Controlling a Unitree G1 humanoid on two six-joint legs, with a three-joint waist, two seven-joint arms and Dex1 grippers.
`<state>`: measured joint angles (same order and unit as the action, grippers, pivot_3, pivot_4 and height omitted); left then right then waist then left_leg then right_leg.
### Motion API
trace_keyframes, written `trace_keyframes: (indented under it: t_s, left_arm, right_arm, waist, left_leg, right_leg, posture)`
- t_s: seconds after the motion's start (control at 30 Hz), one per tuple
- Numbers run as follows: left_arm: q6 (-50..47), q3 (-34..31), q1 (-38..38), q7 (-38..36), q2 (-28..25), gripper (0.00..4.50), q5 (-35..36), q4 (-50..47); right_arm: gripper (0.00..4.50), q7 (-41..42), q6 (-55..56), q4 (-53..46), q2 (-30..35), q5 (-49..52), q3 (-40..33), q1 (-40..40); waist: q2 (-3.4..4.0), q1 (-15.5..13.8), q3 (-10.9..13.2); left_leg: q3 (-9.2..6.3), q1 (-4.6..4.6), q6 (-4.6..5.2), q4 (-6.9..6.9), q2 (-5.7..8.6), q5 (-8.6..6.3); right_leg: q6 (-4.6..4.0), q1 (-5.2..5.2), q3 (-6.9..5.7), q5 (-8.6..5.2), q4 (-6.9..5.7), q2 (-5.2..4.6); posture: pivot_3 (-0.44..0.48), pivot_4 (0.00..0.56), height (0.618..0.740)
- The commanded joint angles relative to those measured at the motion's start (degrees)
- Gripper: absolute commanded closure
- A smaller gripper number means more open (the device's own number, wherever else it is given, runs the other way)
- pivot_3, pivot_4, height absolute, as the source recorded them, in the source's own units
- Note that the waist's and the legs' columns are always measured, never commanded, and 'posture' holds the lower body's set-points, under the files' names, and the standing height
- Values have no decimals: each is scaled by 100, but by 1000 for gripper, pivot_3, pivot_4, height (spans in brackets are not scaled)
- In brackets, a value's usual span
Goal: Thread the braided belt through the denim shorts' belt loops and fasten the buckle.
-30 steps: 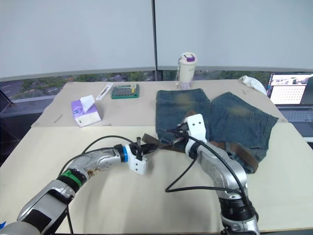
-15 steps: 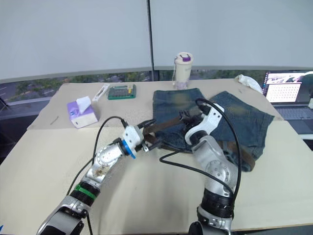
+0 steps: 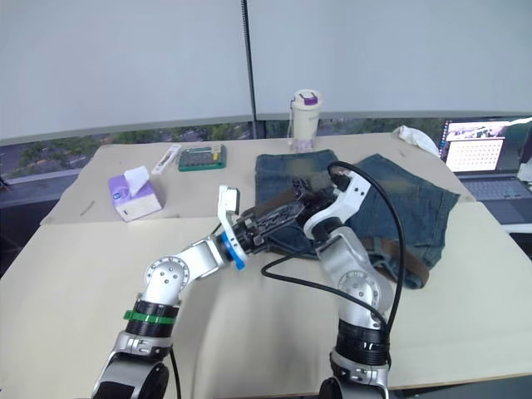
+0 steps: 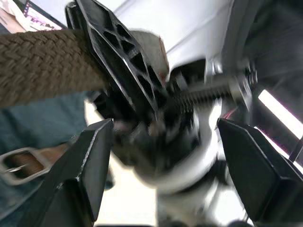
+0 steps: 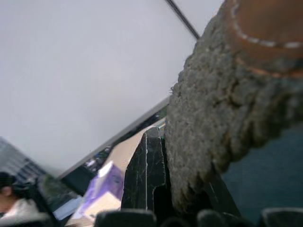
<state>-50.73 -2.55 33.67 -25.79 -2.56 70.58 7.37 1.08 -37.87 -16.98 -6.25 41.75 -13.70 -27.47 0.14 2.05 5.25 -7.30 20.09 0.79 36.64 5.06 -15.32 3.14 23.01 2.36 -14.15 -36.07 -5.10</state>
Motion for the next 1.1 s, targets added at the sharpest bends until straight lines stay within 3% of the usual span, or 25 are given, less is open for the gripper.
trace_keyframes:
  t_s: [0.03, 0.23, 0.4, 0.53, 1.03, 1.1]
  left_arm:
    - [-8, -602, 211, 388, 214, 803, 425, 242]
    - [-323, -621, 15, 421, 194, 803, 320, 65]
    - [-404, -445, -369, -217, -263, 803, -38, -386]
    - [-347, -487, -432, -323, -358, 803, -198, -374]
    - [116, -1428, 152, 777, 844, 803, 175, 303]
    - [127, -1480, 191, 827, 893, 1334, 188, 336]
  right_arm:
    - [4500, 59, 124, -194, -94, 270, 76, -127]
    - [4500, -55, 184, -251, -93, 446, -41, -137]
    - [4500, -28, 270, -256, 8, 507, -59, -43]
    - [4500, -15, 339, -234, 46, 582, -39, -16]
    - [4500, 75, 287, -347, -9, 825, 271, 150]
    - [4500, 17, 312, -340, -32, 881, 193, 159]
  waist:
    - [0, -1, 0]
    - [0, 5, 0]
    - [1, 34, 0]
    - [1, -23, 0]
    - [-2, -119, 1]
    - [-3, -123, 2]
  left_leg:
    - [1, 0, 0, 0, 1, 0]
    - [4, 2, -2, -3, -1, 1]
    - [6, 2, -2, -8, -3, 1]
    - [5, 4, -3, -10, 2, 2]
    - [9, 6, 3, -7, 2, -2]
    - [9, 7, 3, -6, 2, -2]
  right_leg:
    - [0, 0, 1, 0, 0, -1]
    - [-1, 3, 8, 0, 1, 0]
    - [-1, 6, 10, 0, 2, 2]
    - [-2, 8, 9, 0, 5, -2]
    - [-2, 3, 12, 0, 19, -5]
    - [-2, 3, 12, 0, 19, -6]
  posture:
    - [0, 150, 740]
    - [0, 150, 740]
    - [0, 150, 740]
    - [0, 150, 740]
    - [0, 150, 740]
    - [0, 150, 740]
